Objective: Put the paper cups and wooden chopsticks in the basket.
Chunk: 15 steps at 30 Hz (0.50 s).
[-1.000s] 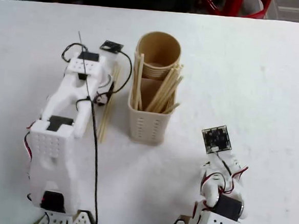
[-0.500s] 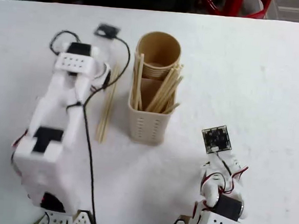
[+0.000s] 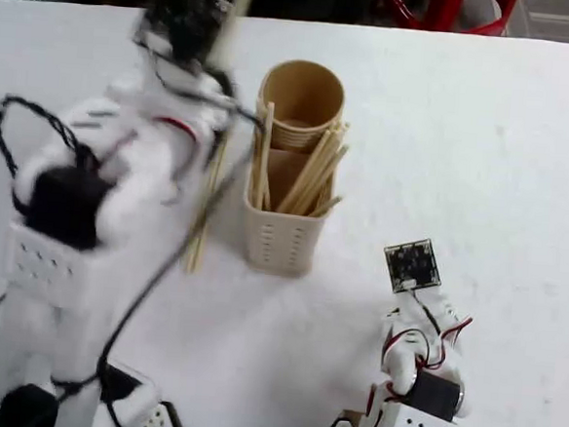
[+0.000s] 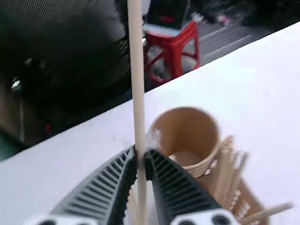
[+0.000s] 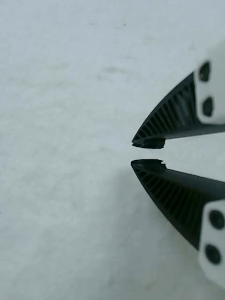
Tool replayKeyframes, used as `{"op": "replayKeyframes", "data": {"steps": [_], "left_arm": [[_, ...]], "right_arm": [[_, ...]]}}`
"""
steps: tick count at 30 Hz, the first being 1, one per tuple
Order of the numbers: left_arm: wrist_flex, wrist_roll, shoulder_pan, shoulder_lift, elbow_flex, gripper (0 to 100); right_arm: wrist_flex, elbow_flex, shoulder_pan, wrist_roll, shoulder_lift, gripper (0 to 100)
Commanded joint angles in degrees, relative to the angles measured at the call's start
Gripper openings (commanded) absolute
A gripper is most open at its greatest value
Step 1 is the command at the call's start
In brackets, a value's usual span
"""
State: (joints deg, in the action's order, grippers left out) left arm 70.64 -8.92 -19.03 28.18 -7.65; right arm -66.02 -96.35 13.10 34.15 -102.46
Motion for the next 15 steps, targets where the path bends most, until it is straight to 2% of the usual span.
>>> {"op": "replayKeyframes", "data": {"steps": [1,6,15], "left_arm": [[-5.7,-1.3,-8.5,2.4,-1.5,2],[-12.1,-8.4,-9.5,2.2,0.8,2],[-21.5,-8.9,-11.1,2.4,13.2,2]], "right_arm": [[-0.2,-0.5,0.2,0.3,-0.3,5.7],[-0.2,-0.5,0.2,0.3,-0.3,5.7],[-0.2,-0.5,0.2,0.3,-0.3,5.7]]}}
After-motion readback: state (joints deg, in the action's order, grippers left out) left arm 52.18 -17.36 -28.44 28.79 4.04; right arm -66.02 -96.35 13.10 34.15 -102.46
